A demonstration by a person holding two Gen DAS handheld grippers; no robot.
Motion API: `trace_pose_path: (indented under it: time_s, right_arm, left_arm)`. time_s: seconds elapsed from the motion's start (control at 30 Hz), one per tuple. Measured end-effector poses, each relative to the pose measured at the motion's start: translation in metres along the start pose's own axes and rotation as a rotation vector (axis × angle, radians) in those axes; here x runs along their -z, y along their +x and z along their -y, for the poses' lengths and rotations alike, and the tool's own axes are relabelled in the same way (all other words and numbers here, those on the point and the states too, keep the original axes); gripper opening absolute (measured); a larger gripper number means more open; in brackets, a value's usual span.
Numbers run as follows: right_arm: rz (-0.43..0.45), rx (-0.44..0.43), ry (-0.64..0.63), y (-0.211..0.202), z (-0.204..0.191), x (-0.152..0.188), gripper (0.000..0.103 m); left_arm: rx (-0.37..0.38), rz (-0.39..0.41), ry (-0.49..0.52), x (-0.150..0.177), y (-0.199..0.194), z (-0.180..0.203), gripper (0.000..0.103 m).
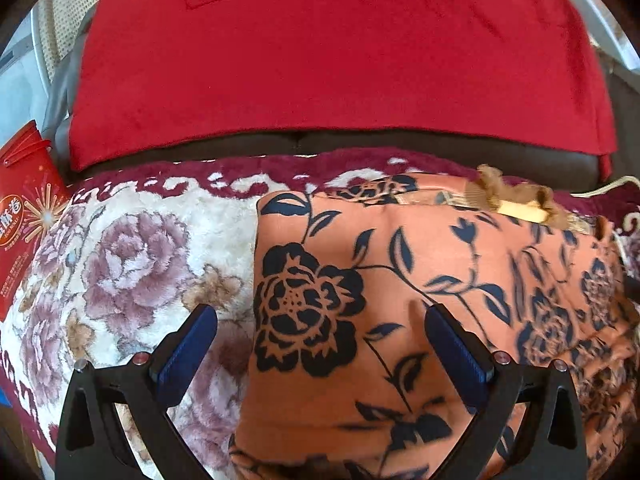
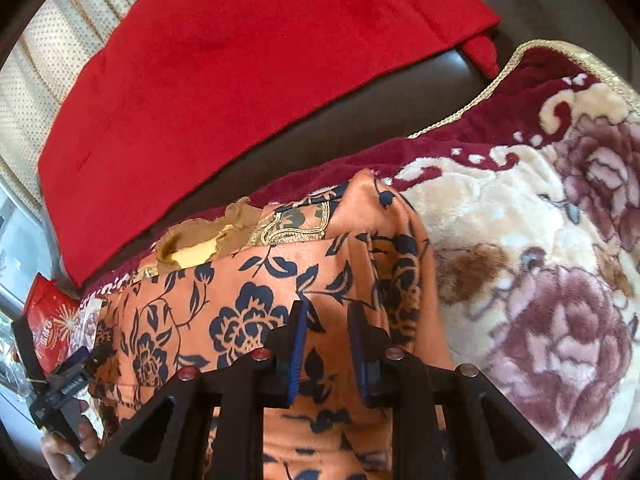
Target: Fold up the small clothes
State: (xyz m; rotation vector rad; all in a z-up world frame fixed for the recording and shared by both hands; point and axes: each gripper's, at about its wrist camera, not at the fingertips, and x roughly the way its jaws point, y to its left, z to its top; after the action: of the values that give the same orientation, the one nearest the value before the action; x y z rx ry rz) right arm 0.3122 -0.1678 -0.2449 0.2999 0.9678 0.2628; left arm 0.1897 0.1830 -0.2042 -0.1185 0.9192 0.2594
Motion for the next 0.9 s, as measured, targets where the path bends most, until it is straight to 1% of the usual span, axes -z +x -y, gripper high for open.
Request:
trace_pose_path:
  time_s: [0.07,0.13,0.23,0.27,0.33,0.4,0.43,0.47,0.5,0.53,0.57,0.63,0.67,0.7,0.73,0.77,0.83,0.9]
  right_arm:
    - [-0.032,0.014,-0.023,0.003,0.000,0.006,0.026]
    - [-0.061,0.021,-0.065,0.010,-0.001,0.012,0.026]
    - [-0.029,0.019,-0.096,-0.001,-0.003,0.017,0.026]
    - [-0.015,0.008,-0.092,-0.008,-0.002,0.018,0.026]
    - [0.019,-0.034,-0.083,-0.024,0.001,0.021,0.027]
    - [0.038,-0.071,-0.081,-0.035,0.001,0.022,0.038]
    - [0.051,-0.081,-0.079,-0.040,0.002,0.023,0.062]
    - [0.072,-0.078,-0.071,-0.044,0.003,0.024,0.074]
    - [0.089,-0.067,-0.064,-0.045,0.004,0.023,0.074]
    - [0.086,-0.055,-0.061,-0.044,0.003,0.023,0.074]
    - [0.063,-0.044,-0.060,-0.038,0.004,0.022,0.074]
    - [-0.012,-0.022,-0.055,-0.020,0.008,0.020,0.071]
    - [-0.039,0.002,-0.049,-0.012,0.010,0.020,0.061]
    - [-0.060,0.035,-0.046,-0.005,0.011,0.020,0.056]
    - [-0.059,0.052,-0.046,-0.003,0.010,0.020,0.051]
    - [-0.041,0.048,-0.044,-0.006,0.009,0.017,0.044]
    - [-0.007,0.023,-0.027,-0.013,0.009,0.010,0.043]
    - [0.006,-0.015,0.004,-0.017,0.013,0.004,0.043]
  left_arm:
    - [0.005,-0.020,0.031,0.007,-0.001,0.003,0.103]
    - [0.002,-0.062,0.086,0.016,0.005,0.012,0.103]
    - [0.001,-0.047,0.087,0.019,-0.002,0.011,0.103]
    - [0.011,-0.033,0.083,0.019,-0.009,0.009,0.103]
    - [0.008,0.005,0.078,0.023,-0.021,0.006,0.103]
    - [0.011,0.039,0.087,0.027,-0.031,0.006,0.103]
    - [0.017,0.044,0.100,0.029,-0.034,0.008,0.103]
    - [0.020,0.042,0.113,0.030,-0.035,0.011,0.103]
    - [0.018,0.033,0.137,0.031,-0.033,0.016,0.103]
    - [0.013,0.027,0.155,0.032,-0.029,0.020,0.103]
    - [0.004,0.014,0.174,0.033,-0.023,0.024,0.103]
    - [-0.003,-0.009,0.191,0.034,-0.015,0.029,0.103]
    - [0.001,-0.008,0.188,0.033,-0.016,0.030,0.103]
    - [0.008,-0.003,0.183,0.031,-0.017,0.030,0.103]
    - [0.012,0.007,0.179,0.029,-0.019,0.029,0.103]
    - [0.012,0.021,0.177,0.026,-0.021,0.028,0.103]
    - [0.006,0.042,0.174,0.023,-0.022,0.027,0.103]
    - [0.002,0.056,0.170,0.020,-0.023,0.027,0.103]
